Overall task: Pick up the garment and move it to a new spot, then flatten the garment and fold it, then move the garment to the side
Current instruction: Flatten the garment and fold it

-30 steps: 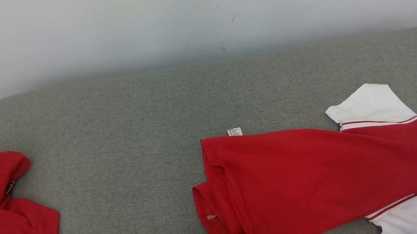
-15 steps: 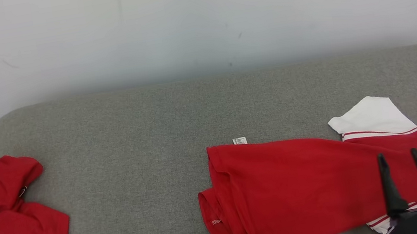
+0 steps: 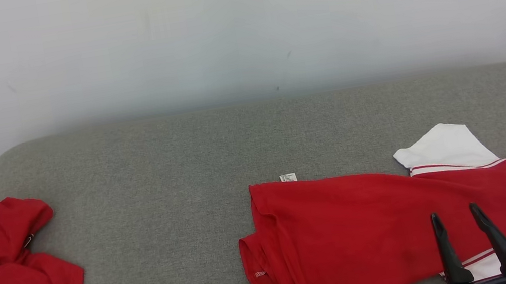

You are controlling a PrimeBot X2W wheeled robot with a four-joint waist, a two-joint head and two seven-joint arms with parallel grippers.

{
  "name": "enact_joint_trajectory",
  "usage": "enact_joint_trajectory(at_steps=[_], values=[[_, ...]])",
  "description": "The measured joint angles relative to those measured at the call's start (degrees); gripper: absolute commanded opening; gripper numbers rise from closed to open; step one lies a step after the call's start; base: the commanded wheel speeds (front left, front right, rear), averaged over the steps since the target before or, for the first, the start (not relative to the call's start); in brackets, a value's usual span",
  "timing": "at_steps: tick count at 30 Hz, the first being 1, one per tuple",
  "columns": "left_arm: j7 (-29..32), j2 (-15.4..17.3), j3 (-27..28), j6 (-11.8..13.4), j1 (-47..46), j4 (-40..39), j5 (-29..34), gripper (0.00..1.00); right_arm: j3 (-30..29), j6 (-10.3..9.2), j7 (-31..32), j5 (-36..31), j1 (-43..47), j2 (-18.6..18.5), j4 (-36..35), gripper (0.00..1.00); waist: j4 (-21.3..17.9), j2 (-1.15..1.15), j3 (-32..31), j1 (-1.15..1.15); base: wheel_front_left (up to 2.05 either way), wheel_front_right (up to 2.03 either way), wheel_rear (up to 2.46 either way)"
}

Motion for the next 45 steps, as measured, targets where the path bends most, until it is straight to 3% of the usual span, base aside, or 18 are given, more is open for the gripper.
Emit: enact_joint_trajectory(at_steps=[4,14,20,30,43,44,45], values=[[0.00,0.05,-3.49,0.00,-0.39,0.02,1.32,1.00,0.12,0.00,0.09,0.13,-0.30,-0.01,-0.18,1.00,-0.99,0.00,0.06,0.00,0.00,0.00,0.00],[0.00,0.01,-23.71,-0.01,-10.38,10.15,1.70,1.00,-0.20,0.00,1.11,1.33,-0.52,-0.02,-0.13,1.00,-5.33,0.00,1.14,0.00,0.00,0.00,0.00],[0.02,-0.08,-34.12,-0.01,-15.68,16.81,-1.77,1.00,-0.62,0.00,1.19,1.88,-0.52,-0.02,-0.10,1.00,-8.34,0.00,2.23,0.00,0.00,0.00,0.00],[1.83,-0.01,-37.24,0.77,-22.64,27.11,-7.35,1.00,-0.35,0.00,1.09,2.57,-1.54,-0.02,0.12,1.00,-11.83,0.00,4.76,0.00,0.00,0.00,0.00],[4.42,-0.03,-42.90,8.84,-29.10,29.10,-17.07,1.00,-0.53,0.00,0.65,3.10,-2.29,-0.02,0.77,1.00,-13.71,0.00,6.53,0.00,0.00,0.00,0.00],[4.55,-0.07,-43.19,9.91,-29.62,29.00,-17.72,0.89,-0.46,0.00,0.63,3.22,-2.30,-0.01,0.88,1.00,-13.66,0.00,6.51,0.00,0.00,0.00,0.00],[4.54,-0.08,-43.43,11.16,-30.03,28.86,-18.39,0.16,-0.35,0.00,0.62,3.22,-2.35,-0.02,0.94,1.00,-13.63,0.01,6.49,0.00,0.00,0.00,0.00]])
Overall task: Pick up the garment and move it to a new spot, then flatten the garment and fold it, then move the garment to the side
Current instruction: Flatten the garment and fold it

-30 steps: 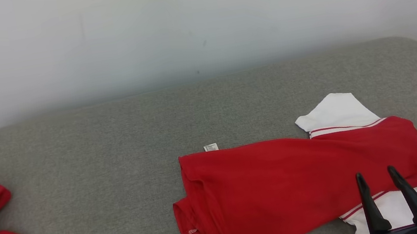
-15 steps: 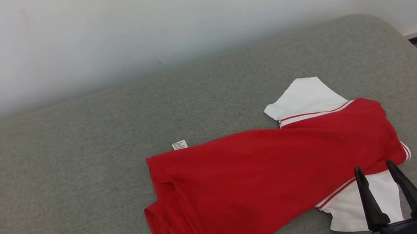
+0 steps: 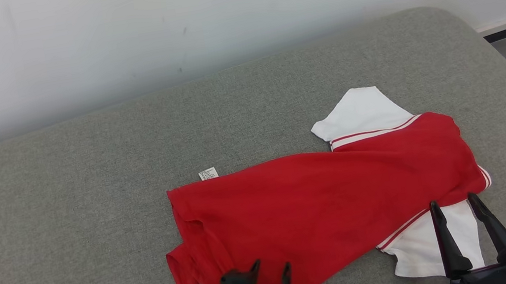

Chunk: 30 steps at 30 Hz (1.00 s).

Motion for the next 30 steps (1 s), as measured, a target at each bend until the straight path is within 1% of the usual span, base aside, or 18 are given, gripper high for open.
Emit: enact_joint_trajectory(at_steps=[1,4,5,10,13,15,20,25,30], values=[[0.00,0.03,-0.45,1.30,-0.48,0.01,-0.62,0.00,0.12,0.00,-0.01,0.01,-0.08,0.00,0.04,1.00,0.02,0.00,-0.02,0.00,0.00,0.00,0.00],[0.55,0.03,-2.52,4.43,-1.81,0.36,-1.10,0.00,0.27,0.00,-0.03,0.02,-0.23,0.01,0.20,1.00,0.07,0.00,-0.02,0.00,0.00,0.00,0.00],[1.04,0.01,-3.37,5.09,-2.28,0.58,-1.00,0.00,0.30,0.00,-0.05,0.05,-0.24,0.00,0.26,1.00,0.11,-0.01,0.01,0.00,0.00,0.00,0.00],[4.81,0.00,-7.28,7.42,-4.56,2.35,-0.90,0.00,0.34,0.00,-0.14,0.29,-0.56,0.00,0.57,1.00,0.41,0.00,0.25,0.00,0.00,0.00,0.00],[6.93,0.00,-8.25,8.79,-5.54,3.88,-1.00,0.00,0.57,0.00,-0.31,0.55,-0.70,0.01,0.79,1.00,0.43,0.00,0.34,0.00,0.00,0.00,0.00],[7.75,-0.01,-8.44,9.48,-5.75,5.17,-1.10,0.00,0.57,0.00,-0.53,0.62,-0.81,0.00,0.86,1.00,0.51,0.00,0.40,0.00,0.00,0.00,0.00],[8.03,0.25,-7.94,9.95,-5.76,6.95,-1.81,0.00,-0.12,0.00,-1.05,1.09,-0.74,0.00,1.30,1.00,1.20,0.00,0.40,0.00,0.00,0.00,0.00],[5.54,1.97,-6.31,10.56,-4.80,6.93,-2.64,0.00,-0.16,0.00,-1.11,1.48,-0.58,0.01,1.78,1.00,2.42,0.00,-0.01,0.00,0.00,0.00,0.00],[4.97,3.31,-5.84,11.18,-3.79,7.05,-3.04,0.00,0.16,0.00,-1.09,1.49,-0.55,0.01,1.85,1.00,3.94,-0.01,-0.68,0.00,0.00,0.00,0.00]])
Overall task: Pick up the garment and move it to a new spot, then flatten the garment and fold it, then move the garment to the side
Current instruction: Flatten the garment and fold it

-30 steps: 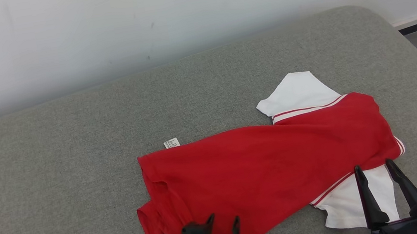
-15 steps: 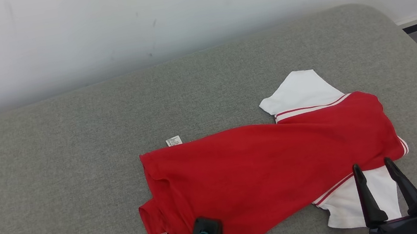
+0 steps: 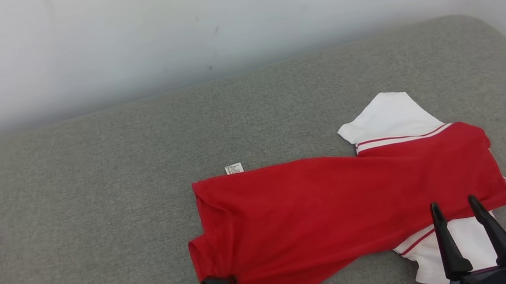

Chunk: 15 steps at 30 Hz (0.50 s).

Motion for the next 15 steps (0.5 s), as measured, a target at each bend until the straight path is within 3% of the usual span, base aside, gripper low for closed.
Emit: enact_joint_trajectory(at_steps=[15], values=[[-0.16,5.91,2.57,1.37,1.87,-1.54,-2.44,0.00,0.13,0.00,0.12,0.16,0.79,0.00,-0.04,1.00,3.07,0.00,-2.07,0.00,0.00,0.00,0.00]])
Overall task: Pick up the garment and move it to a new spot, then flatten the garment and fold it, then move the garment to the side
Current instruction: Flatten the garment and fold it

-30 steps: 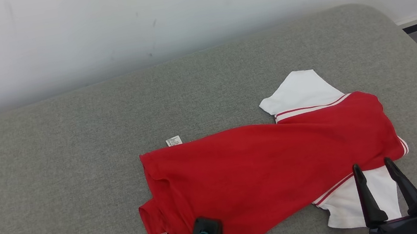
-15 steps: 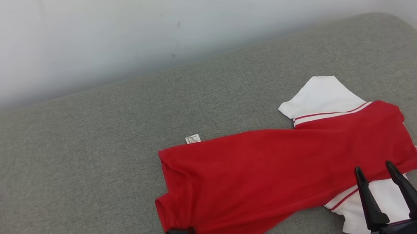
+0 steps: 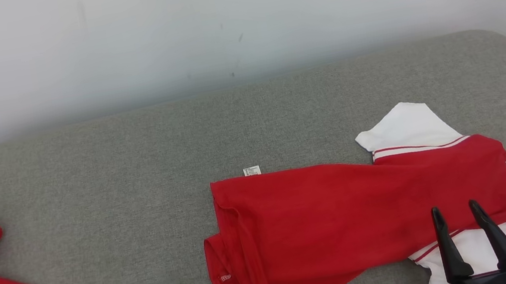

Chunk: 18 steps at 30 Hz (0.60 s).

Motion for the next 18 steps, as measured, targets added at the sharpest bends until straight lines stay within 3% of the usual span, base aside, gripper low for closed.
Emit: enact_joint_trajectory(at_steps=[8,13,14,15,18], values=[[-0.68,1.22,0.70,0.23,0.84,-6.21,-0.82,0.00,-0.25,0.00,0.02,0.35,0.34,0.00,-0.10,1.00,0.68,0.00,-0.20,0.00,0.00,0.00,0.00],[3.92,0.48,-0.82,0.42,-1.50,-11.20,-0.54,0.00,-0.30,0.00,0.01,0.53,0.42,0.00,-0.07,1.00,0.87,0.00,-0.14,0.00,0.00,0.00,0.00],[5.04,0.31,-1.24,0.44,-2.31,-12.27,-0.42,0.91,-0.25,0.00,0.00,0.63,0.41,-0.01,-0.03,1.00,0.85,0.00,-0.10,0.00,0.00,0.00,0.00],[6.06,-0.02,-1.51,0.60,-3.14,-13.24,-0.36,1.00,-0.16,0.00,-0.01,0.73,0.39,0.00,0.02,1.00,0.82,0.00,-0.05,0.00,0.00,0.00,0.00],[9.56,-1.32,-2.32,1.07,-6.37,-15.93,0.03,1.00,0.15,0.00,-0.08,1.03,0.08,0.00,0.40,1.00,0.45,0.00,0.25,0.00,0.00,0.00,0.00]])
